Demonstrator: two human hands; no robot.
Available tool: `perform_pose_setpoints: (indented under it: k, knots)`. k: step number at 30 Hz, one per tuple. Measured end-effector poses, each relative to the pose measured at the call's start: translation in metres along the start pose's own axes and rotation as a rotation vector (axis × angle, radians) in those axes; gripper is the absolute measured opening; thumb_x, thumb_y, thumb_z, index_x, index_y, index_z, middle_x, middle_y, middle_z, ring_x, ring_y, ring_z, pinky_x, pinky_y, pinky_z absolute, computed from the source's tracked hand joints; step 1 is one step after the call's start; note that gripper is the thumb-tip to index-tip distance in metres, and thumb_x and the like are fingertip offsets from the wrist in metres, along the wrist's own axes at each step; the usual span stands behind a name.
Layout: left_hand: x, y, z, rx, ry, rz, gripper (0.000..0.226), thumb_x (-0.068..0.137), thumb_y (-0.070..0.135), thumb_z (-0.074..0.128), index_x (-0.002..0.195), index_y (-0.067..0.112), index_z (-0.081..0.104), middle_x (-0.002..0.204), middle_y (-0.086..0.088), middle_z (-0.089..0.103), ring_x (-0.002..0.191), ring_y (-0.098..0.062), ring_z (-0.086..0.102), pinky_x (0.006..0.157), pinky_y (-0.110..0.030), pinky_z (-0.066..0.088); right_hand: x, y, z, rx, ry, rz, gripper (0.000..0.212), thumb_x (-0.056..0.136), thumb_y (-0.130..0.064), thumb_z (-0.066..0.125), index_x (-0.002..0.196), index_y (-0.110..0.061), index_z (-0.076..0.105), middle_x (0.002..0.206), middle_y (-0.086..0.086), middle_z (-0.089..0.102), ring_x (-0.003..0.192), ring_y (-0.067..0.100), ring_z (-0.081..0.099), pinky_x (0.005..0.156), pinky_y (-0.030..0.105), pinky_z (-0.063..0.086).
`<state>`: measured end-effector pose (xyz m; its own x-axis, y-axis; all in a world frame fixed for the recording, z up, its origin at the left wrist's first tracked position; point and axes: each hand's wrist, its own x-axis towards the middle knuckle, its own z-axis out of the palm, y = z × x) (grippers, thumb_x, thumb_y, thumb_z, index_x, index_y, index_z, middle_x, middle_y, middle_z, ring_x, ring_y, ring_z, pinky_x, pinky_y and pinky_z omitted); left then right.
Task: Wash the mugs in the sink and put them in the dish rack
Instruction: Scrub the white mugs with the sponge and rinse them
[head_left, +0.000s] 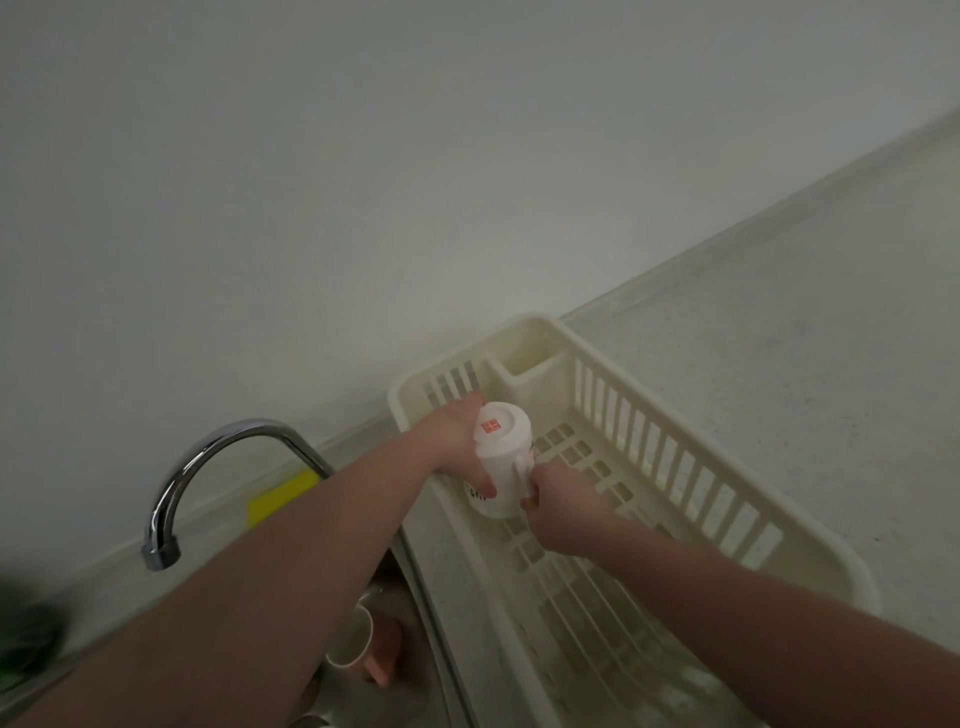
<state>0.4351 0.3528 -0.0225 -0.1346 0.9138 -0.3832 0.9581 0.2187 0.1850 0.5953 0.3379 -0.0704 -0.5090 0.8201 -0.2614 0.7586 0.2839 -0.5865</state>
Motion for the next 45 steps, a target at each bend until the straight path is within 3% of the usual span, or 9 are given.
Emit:
perform_pose_setpoints:
  k: [3, 12, 19, 26, 30, 36, 39, 41, 45]
  knots:
    - [0.001, 0.001, 0.003, 0.05, 0.018, 0.014, 0.109, 0.053, 0.033, 0.092, 0.142, 0.019, 0.029, 0.137, -0.003, 0.046, 0.119, -0.023, 0.049, 0.095, -0.037, 0.047, 0.001, 0.0, 0.005, 0.008, -0.011, -0.015, 0.008, 0.097, -0.019, 0.046, 0.093, -0.013, 0.049, 0.093, 0.005, 0.05, 0.082, 0.017, 0.047, 0.071, 0.025, 0.037]
    - [0.0, 0.007, 0.011, 0.288, -0.022, -0.025, 0.117, 0.059, 0.033, 0.09, 0.148, 0.01, 0.018, 0.148, -0.008, 0.026, 0.127, -0.029, 0.045, 0.094, -0.036, 0.046, 0.008, 0.002, 0.019, -0.049, -0.041, -0.054, 0.027, 0.097, -0.017, 0.043, 0.119, -0.006, 0.052, 0.117, 0.012, 0.058, 0.105, 0.025, 0.057, 0.081, 0.028, 0.043]
    - [-0.004, 0.007, 0.016, 0.544, 0.11, -0.003, 0.111, 0.058, 0.055, 0.083, 0.144, 0.016, 0.025, 0.14, -0.002, 0.037, 0.13, -0.024, 0.033, 0.1, -0.04, 0.033, 0.013, 0.002, 0.022, -0.091, -0.089, -0.077, 0.03, 0.096, -0.018, 0.045, 0.123, -0.006, 0.049, 0.122, 0.012, 0.056, 0.109, 0.026, 0.055, 0.088, 0.032, 0.044]
    - [-0.012, 0.005, 0.012, 0.459, 0.066, 0.029, 0.117, 0.067, 0.053, 0.079, 0.153, 0.017, 0.007, 0.152, -0.003, 0.026, 0.138, -0.026, 0.025, 0.106, -0.045, 0.03, 0.009, 0.002, 0.016, -0.095, -0.125, -0.083, 0.03, 0.096, -0.025, 0.047, 0.12, -0.007, 0.052, 0.117, 0.012, 0.06, 0.103, 0.026, 0.06, 0.077, 0.027, 0.043]
    - [-0.024, -0.001, 0.013, 0.435, 0.069, 0.065, 0.12, 0.068, 0.055, 0.078, 0.153, 0.017, 0.003, 0.154, -0.004, 0.023, 0.14, -0.026, 0.023, 0.111, -0.045, 0.031, 0.006, -0.004, 0.006, -0.185, -0.111, -0.109, 0.032, 0.094, -0.024, 0.049, 0.121, -0.008, 0.058, 0.118, 0.01, 0.062, 0.107, 0.025, 0.059, 0.083, 0.027, 0.044]
    - [-0.051, -0.01, 0.0, 0.317, 0.158, 0.082, 0.077, 0.084, 0.047, 0.065, 0.146, 0.019, 0.028, 0.147, -0.006, 0.035, 0.135, -0.028, 0.033, 0.106, -0.046, 0.037, -0.003, -0.025, -0.014, -0.301, 0.056, -0.032, 0.024, 0.093, -0.022, 0.046, 0.109, -0.011, 0.06, 0.109, 0.007, 0.064, 0.098, 0.022, 0.062, 0.07, 0.025, 0.041]
    - [-0.075, -0.014, -0.012, 0.263, 0.212, 0.08, 0.046, 0.092, 0.038, 0.057, 0.132, 0.017, 0.049, 0.132, -0.009, 0.051, 0.124, -0.028, 0.048, 0.098, -0.041, 0.045, -0.014, -0.051, -0.023, -0.289, 0.174, -0.08, 0.026, 0.095, -0.022, 0.043, 0.112, -0.011, 0.059, 0.113, 0.007, 0.063, 0.103, 0.023, 0.06, 0.073, 0.024, 0.037]
    - [-0.093, -0.02, -0.019, 0.196, 0.261, 0.071, 0.038, 0.096, 0.034, 0.052, 0.128, 0.014, 0.053, 0.131, -0.009, 0.055, 0.121, -0.027, 0.051, 0.094, -0.036, 0.043, -0.02, -0.069, -0.024, -0.266, 0.211, -0.115, 0.025, 0.095, -0.023, 0.043, 0.109, -0.012, 0.06, 0.114, 0.007, 0.063, 0.106, 0.024, 0.059, 0.076, 0.025, 0.037]
    - [-0.133, -0.044, -0.02, 0.081, 0.36, 0.041, 0.03, 0.095, 0.033, 0.05, 0.117, 0.015, 0.06, 0.121, -0.007, 0.062, 0.115, -0.027, 0.056, 0.091, -0.034, 0.044, -0.025, -0.105, -0.011, -0.31, 0.189, -0.188, 0.023, 0.092, -0.023, 0.045, 0.069, -0.019, 0.045, 0.088, 0.006, 0.061, 0.098, 0.026, 0.061, 0.071, 0.025, 0.037]
